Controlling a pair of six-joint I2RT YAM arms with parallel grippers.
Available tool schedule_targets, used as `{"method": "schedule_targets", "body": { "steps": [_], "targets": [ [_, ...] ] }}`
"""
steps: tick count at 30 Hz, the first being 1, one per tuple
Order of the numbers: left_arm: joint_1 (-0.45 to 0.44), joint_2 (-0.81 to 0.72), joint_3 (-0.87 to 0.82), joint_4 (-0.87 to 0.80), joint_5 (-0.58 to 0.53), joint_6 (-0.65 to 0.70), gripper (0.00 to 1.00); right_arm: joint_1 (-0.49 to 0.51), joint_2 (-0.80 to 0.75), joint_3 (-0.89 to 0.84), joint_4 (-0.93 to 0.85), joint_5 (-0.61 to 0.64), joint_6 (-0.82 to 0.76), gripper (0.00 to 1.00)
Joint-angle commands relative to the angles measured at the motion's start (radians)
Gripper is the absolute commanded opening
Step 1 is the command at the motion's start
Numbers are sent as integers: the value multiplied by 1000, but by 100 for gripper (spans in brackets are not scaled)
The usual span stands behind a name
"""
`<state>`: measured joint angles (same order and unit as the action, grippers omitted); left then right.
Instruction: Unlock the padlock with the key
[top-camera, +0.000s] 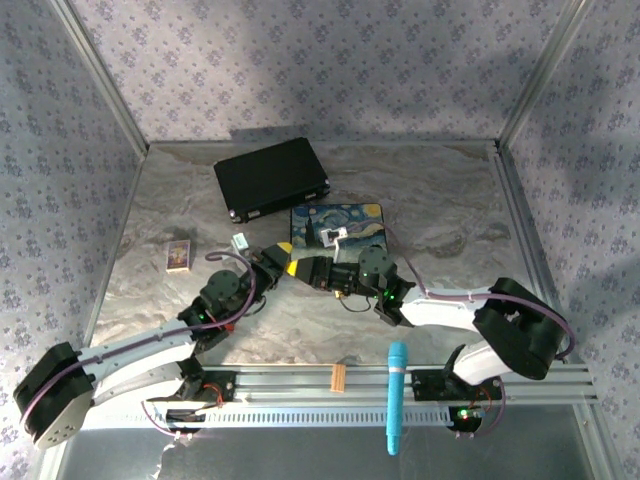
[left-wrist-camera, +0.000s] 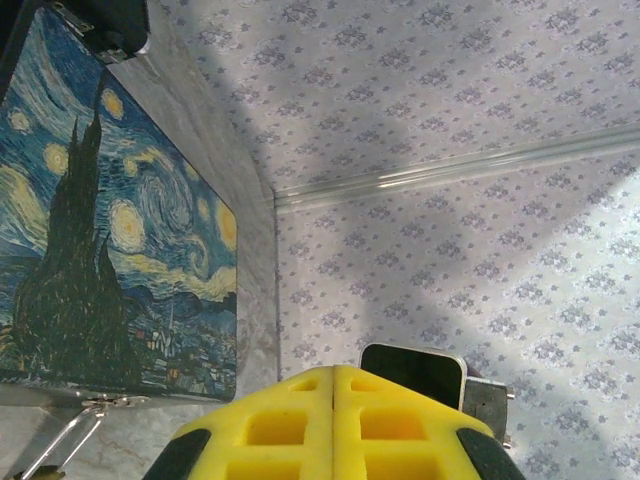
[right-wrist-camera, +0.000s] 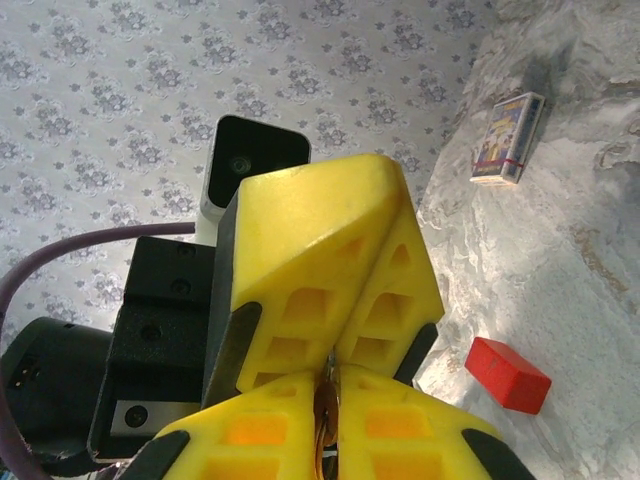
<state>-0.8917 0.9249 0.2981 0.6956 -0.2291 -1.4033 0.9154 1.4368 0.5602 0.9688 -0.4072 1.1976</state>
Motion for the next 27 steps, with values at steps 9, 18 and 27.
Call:
{"method": "schedule_targets", "body": {
  "steps": [9,18,27],
  "targets": [
    [-7,-14,1,-45,39,-30,0,-60,-115,-71,-24,7,-24,0],
    [-7,30,8,-42,61,-45,0,-79,-161,-84,-127,-42,-54,0],
    [-8,48,49,-91,93,-22,13,-105,-236,-106,-218,-51,-79,0]
  ]
}}
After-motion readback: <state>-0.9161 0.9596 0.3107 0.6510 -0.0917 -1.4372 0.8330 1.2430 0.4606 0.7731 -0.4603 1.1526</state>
